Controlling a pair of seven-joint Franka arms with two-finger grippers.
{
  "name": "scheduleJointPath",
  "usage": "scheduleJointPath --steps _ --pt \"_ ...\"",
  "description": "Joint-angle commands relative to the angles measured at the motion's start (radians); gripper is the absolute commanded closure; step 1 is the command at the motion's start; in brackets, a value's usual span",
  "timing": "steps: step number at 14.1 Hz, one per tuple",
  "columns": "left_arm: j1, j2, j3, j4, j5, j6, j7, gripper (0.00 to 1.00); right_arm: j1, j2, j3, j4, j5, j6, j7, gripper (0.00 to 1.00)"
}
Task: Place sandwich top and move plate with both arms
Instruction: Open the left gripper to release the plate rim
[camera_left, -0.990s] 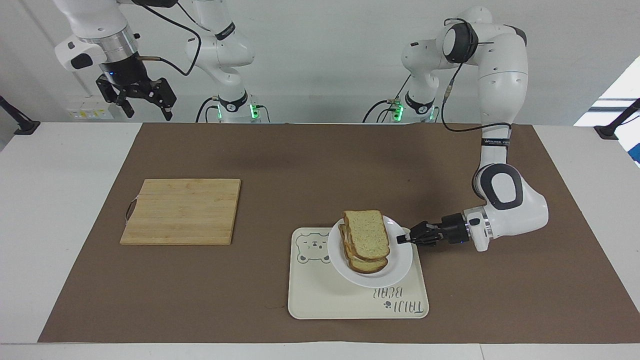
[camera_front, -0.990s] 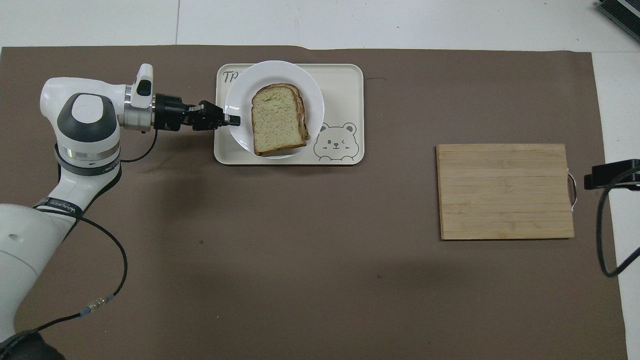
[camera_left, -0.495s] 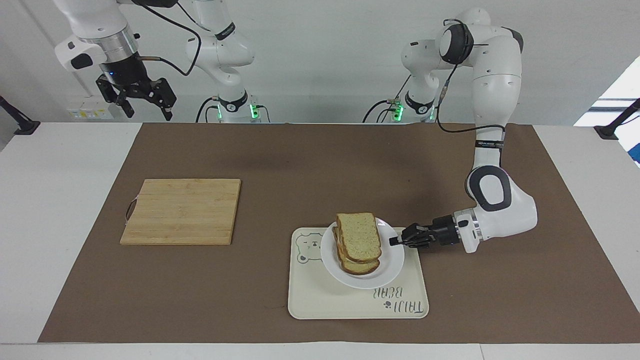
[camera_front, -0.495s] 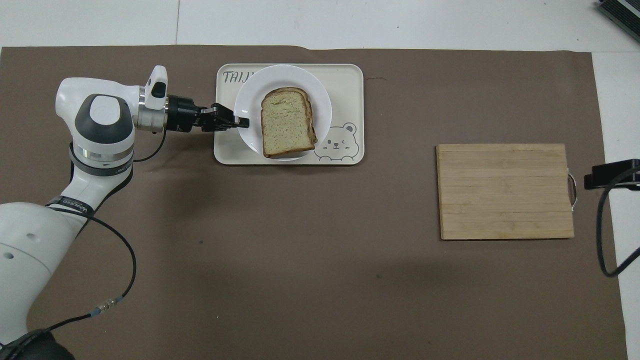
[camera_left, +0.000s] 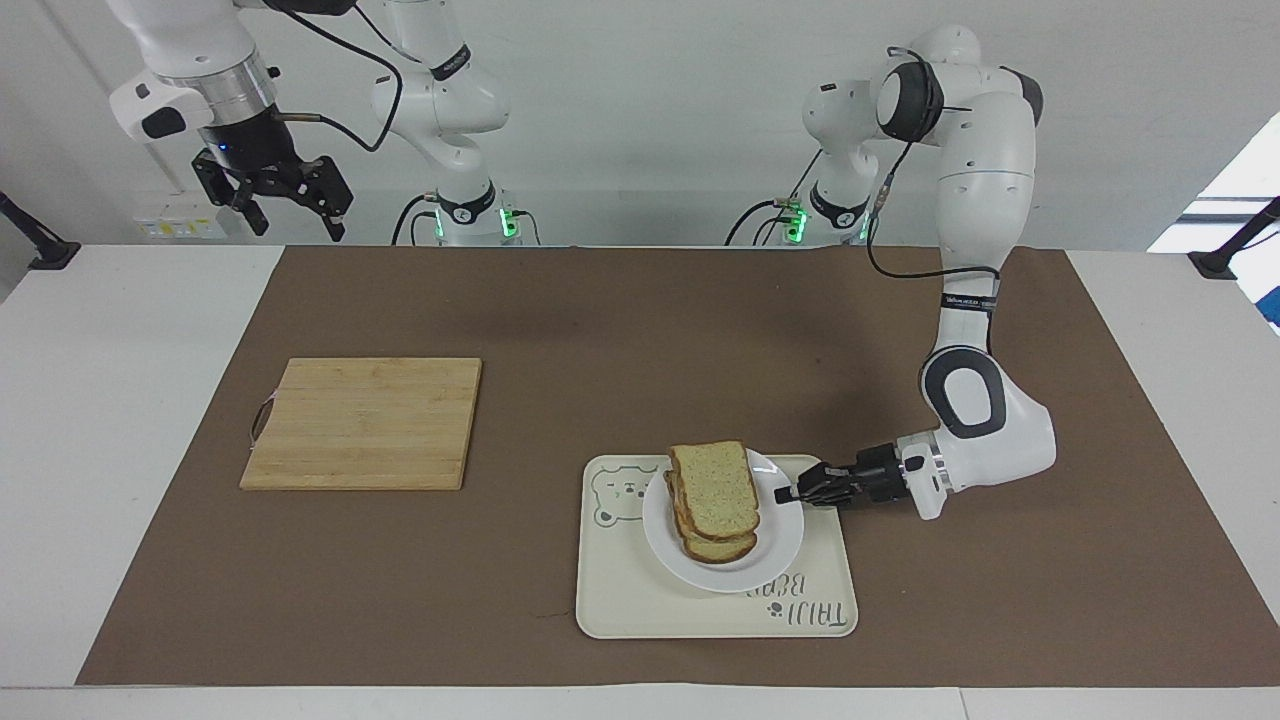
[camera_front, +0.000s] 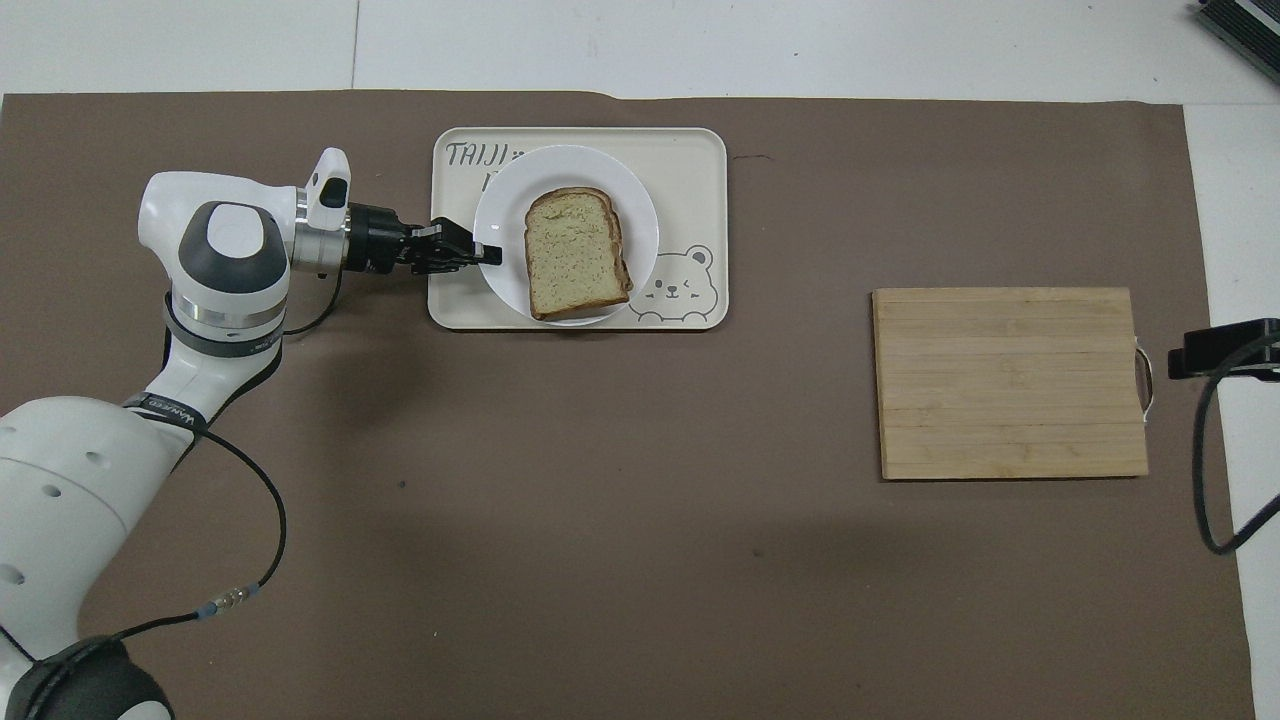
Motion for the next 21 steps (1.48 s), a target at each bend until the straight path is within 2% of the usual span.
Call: scheduleJointPath --steps 1,2,3,4,5,10,14,16,21 --pt "-0.01 0.005 0.001 0.026 0.01 0.017 -0.024 1.0 -0.002 -0.024 0.0 -0.027 0.012 0.013 -0.027 0.0" --pt "-0.011 0.003 -0.001 0.023 0.01 0.044 -0.027 1.0 -0.002 -0.024 0.0 -0.027 0.012 0.013 -0.027 0.0" --pt "-0.014 -0.001 -0.001 0.01 0.002 0.05 -0.035 0.54 -0.002 -0.024 0.0 -0.027 0.012 0.013 -0.027 0.0" --pt "-0.015 -0.001 -0.001 0.006 0.002 0.05 -0.039 0.15 -0.002 -0.024 0.0 -0.027 0.012 0.013 -0.025 0.0" --pt "-0.015 -0.003 -0.001 0.005 -0.001 0.05 -0.045 0.0 -0.002 -0.024 -0.001 -0.027 0.012 0.013 -0.025 0.0" --pt "0.001 -0.016 0.001 0.002 0.008 0.03 -0.05 0.0 -0.002 -0.024 0.0 -0.029 0.012 0.012 -0.025 0.0" --pt "0.004 -0.093 0.018 -0.061 0.015 0.021 -0.061 0.0 -0.002 -0.024 0.0 -0.029 0.01 0.012 -0.025 0.0" --pt "-0.014 -0.159 0.053 -0.108 0.019 0.03 -0.097 0.0 -0.002 -0.024 0.0 -0.029 0.012 0.012 -0.025 0.0" --pt "-0.013 -0.295 0.054 -0.118 0.255 0.021 -0.269 0.0 -0.002 -0.024 0.0 -0.029 0.012 0.012 -0.027 0.0"
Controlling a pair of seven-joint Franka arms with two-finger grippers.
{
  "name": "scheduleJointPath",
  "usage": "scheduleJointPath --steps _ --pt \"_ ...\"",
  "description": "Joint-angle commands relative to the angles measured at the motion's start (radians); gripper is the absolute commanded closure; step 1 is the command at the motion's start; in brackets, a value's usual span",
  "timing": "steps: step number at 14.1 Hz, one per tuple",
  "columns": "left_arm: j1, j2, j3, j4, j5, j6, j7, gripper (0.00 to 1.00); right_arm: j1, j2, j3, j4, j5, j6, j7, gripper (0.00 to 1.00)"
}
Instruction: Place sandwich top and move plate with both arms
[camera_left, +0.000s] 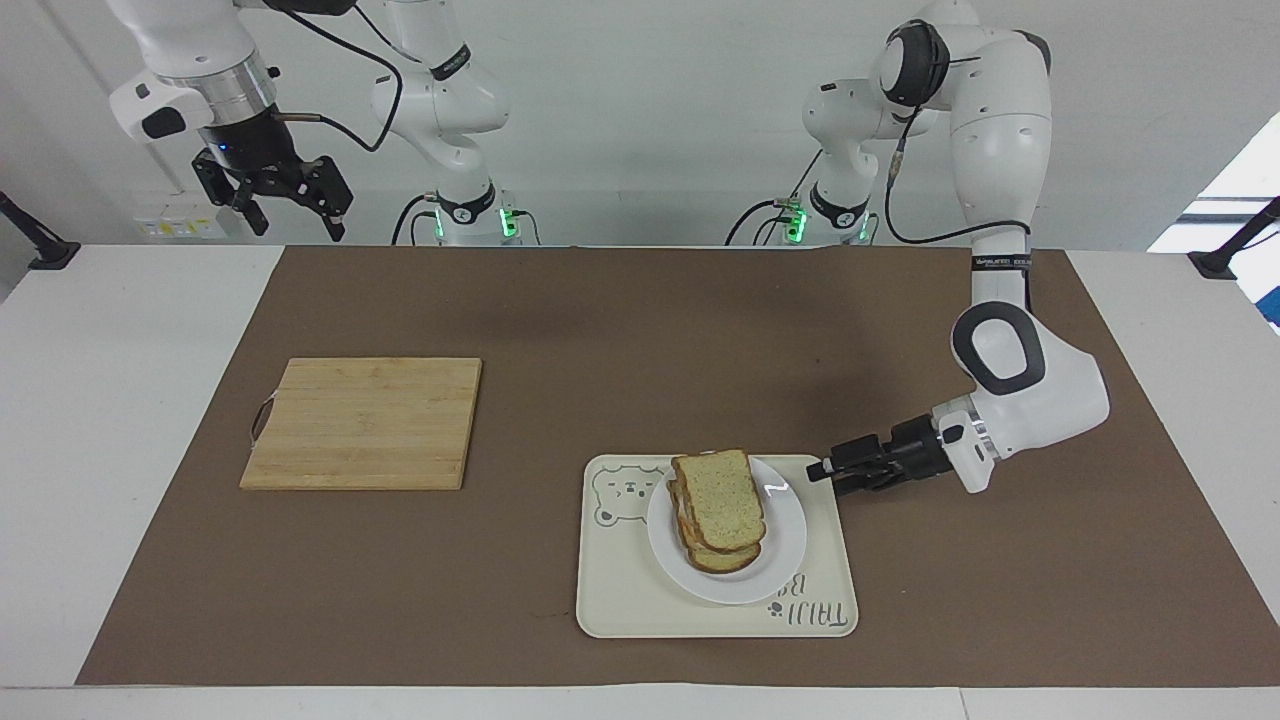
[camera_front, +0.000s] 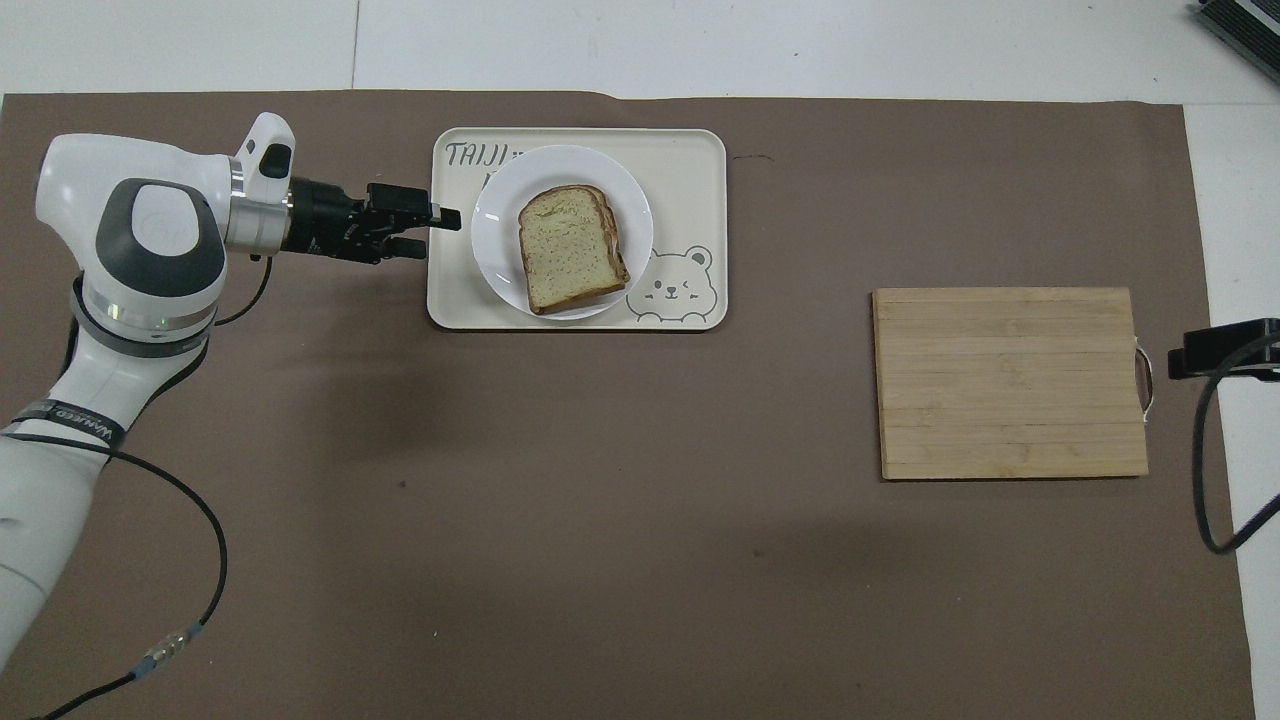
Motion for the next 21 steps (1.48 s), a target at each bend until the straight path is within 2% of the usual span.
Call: scheduleJointPath --steps 1,7,10,16,21 --pt "-0.008 -0.111 0.016 -0.061 0.111 -0.006 -0.072 0.0 -0.002 -0.024 0.0 -0.028 0.01 0.012 -0.025 0.0" --pt "0.007 -0.252 0.032 -0.058 0.454 -0.099 -0.185 0.0 -0.002 -0.024 0.0 -0.028 0.012 0.012 -0.027 0.0" --pt "0.01 -0.306 0.045 -0.049 0.542 -0.137 -0.219 0.0 -0.002 -0.024 0.0 -0.028 0.012 0.012 -0.027 0.0" --pt "0.004 -0.406 0.045 -0.04 0.818 -0.234 -0.273 0.0 -0.002 -0.024 0.0 -0.028 0.012 0.012 -0.027 0.0" --pt "-0.005 -0.443 0.046 -0.009 0.928 -0.337 -0.276 0.0 -0.002 -0.024 0.0 -0.028 0.012 0.012 -0.028 0.0"
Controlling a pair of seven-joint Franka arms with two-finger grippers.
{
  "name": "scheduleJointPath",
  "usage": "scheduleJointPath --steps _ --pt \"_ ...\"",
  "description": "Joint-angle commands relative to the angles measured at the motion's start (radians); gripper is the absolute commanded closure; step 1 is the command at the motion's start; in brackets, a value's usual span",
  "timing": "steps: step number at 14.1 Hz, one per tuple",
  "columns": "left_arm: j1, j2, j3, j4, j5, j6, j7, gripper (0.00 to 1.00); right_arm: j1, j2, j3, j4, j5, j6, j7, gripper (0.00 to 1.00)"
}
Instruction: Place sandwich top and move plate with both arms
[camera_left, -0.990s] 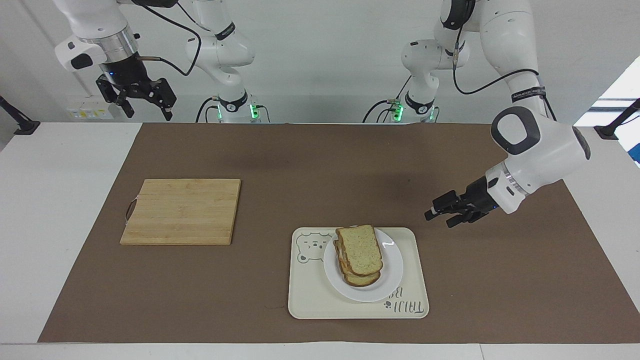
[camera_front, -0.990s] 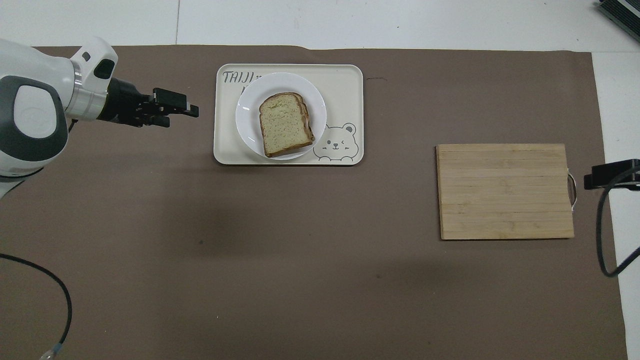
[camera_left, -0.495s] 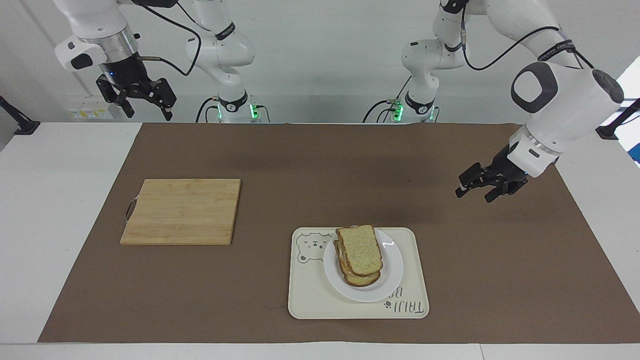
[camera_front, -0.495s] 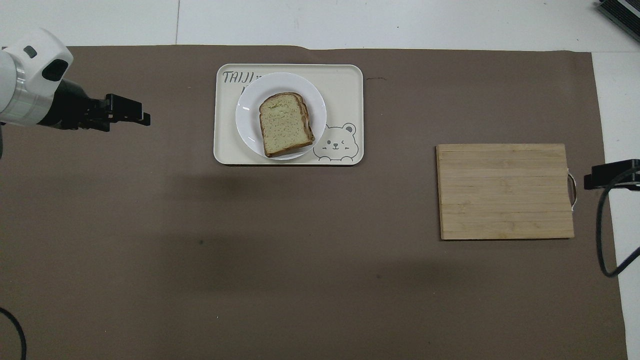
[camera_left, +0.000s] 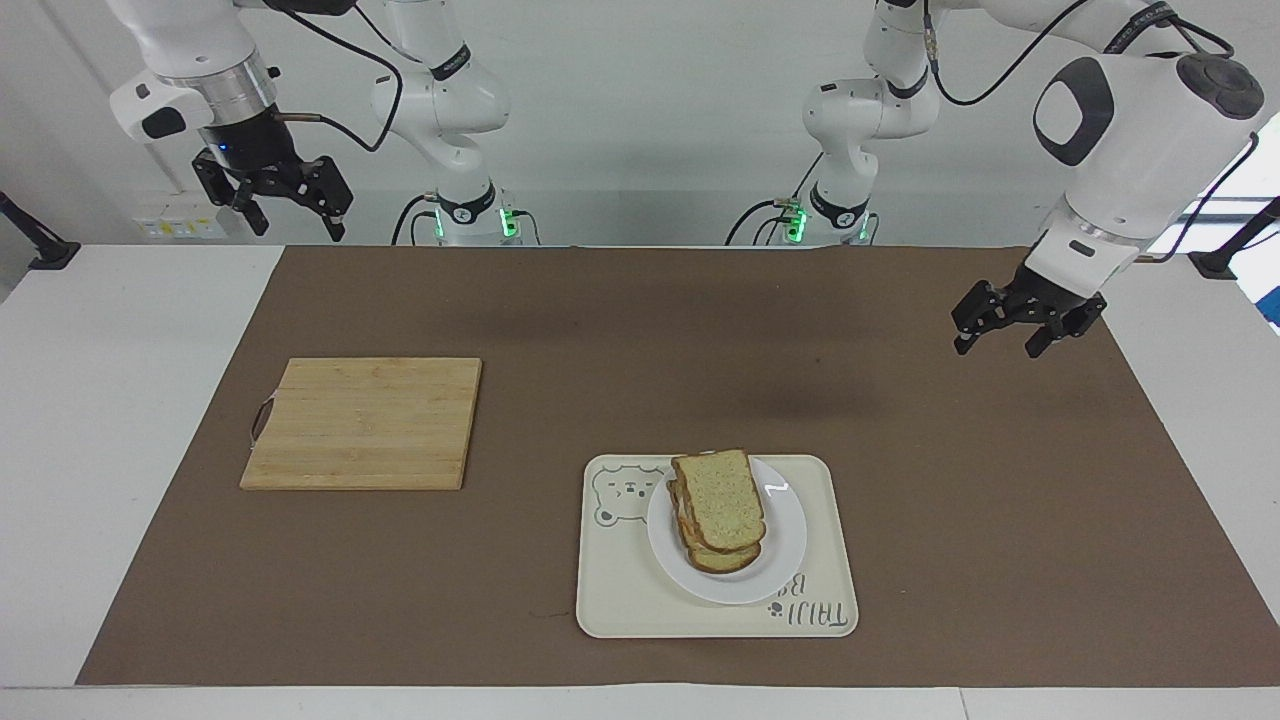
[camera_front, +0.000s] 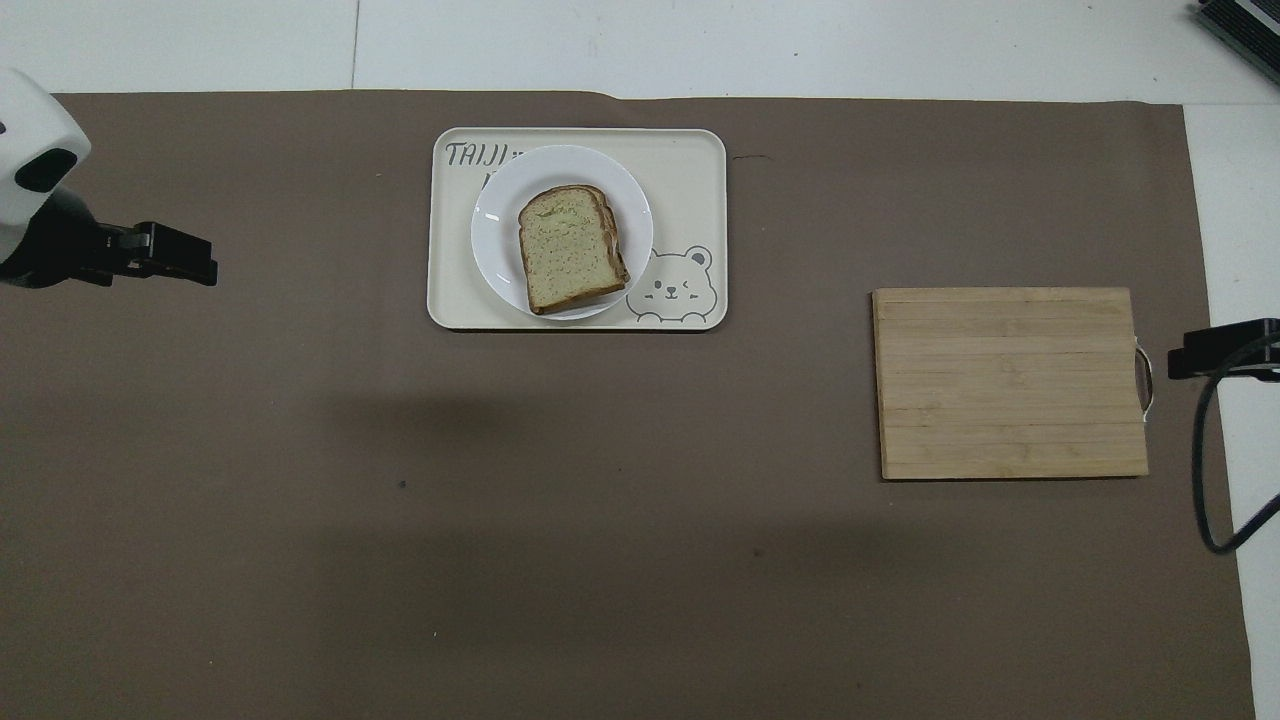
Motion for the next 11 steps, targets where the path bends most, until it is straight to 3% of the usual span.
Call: scheduleJointPath --steps 1,5,9,11 --pt "-0.015 -0.041 0.006 0.002 0.05 -0.073 -0.02 0.0 -0.002 -0.024 0.0 -0.028 0.012 0.012 -0.027 0.0" --pt "-0.016 -0.087 0.002 0.006 0.05 -0.129 -0.048 0.0 -0.002 -0.024 0.0 -0.028 0.012 0.01 -0.028 0.0" --pt "-0.015 -0.099 -0.002 0.082 0.056 -0.249 -0.042 0.0 -0.002 -0.024 0.0 -0.028 0.012 0.01 -0.028 0.0" --pt "-0.015 -0.116 -0.004 0.072 0.044 -0.243 -0.042 0.0 -0.002 -0.024 0.0 -0.028 0.012 0.01 -0.028 0.0"
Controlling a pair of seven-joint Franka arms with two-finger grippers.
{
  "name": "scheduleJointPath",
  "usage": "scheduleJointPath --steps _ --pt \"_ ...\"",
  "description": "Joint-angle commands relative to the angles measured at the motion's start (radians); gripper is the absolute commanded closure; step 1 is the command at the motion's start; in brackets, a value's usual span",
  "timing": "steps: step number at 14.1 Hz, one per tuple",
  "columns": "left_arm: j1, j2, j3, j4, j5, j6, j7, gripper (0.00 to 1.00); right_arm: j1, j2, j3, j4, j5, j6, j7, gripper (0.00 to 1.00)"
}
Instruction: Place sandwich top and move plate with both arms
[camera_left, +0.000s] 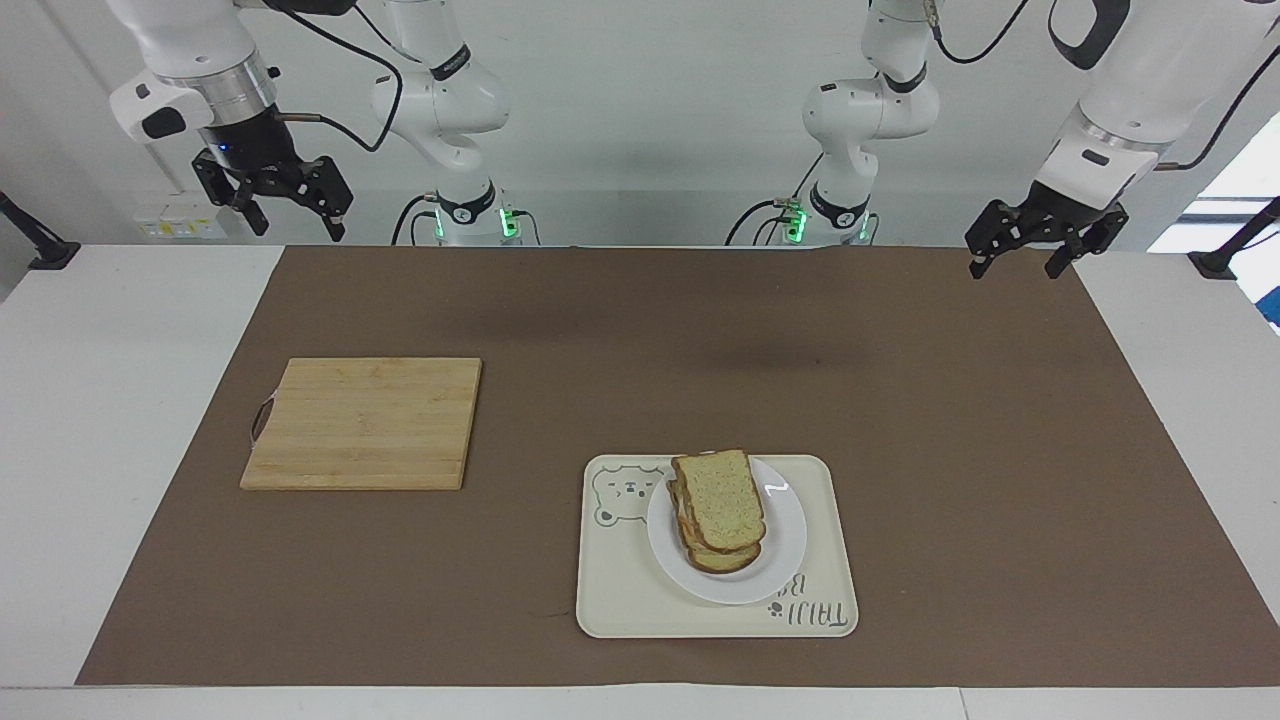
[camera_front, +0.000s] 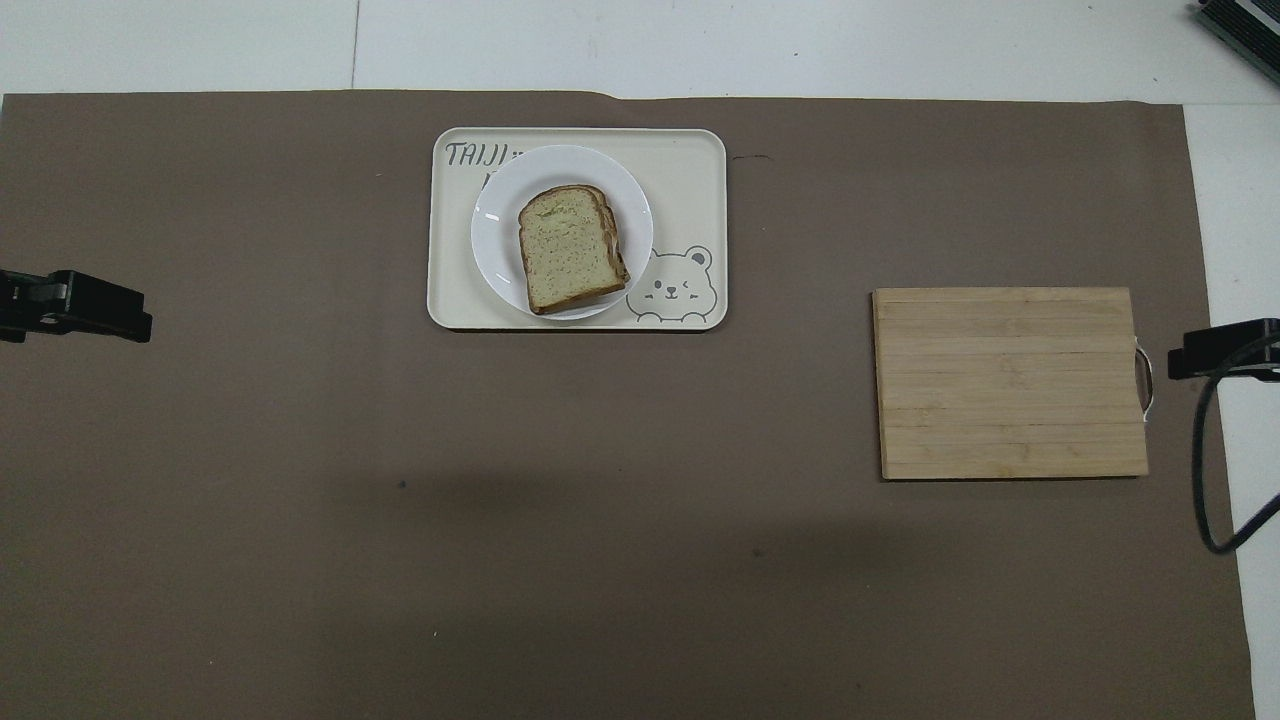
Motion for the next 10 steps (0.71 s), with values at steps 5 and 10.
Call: scheduleJointPath --steps 5,10 --pt "-0.01 -0.021 0.001 -0.004 0.016 -0.027 -0.016 0.0 -0.002 -0.024 0.0 -0.028 0.012 0.01 -0.028 0.0" --pt "-0.001 -0.021 0.009 -0.001 0.013 -0.034 -0.021 0.0 -0.002 -0.024 0.0 -0.028 0.012 0.01 -0.027 0.0"
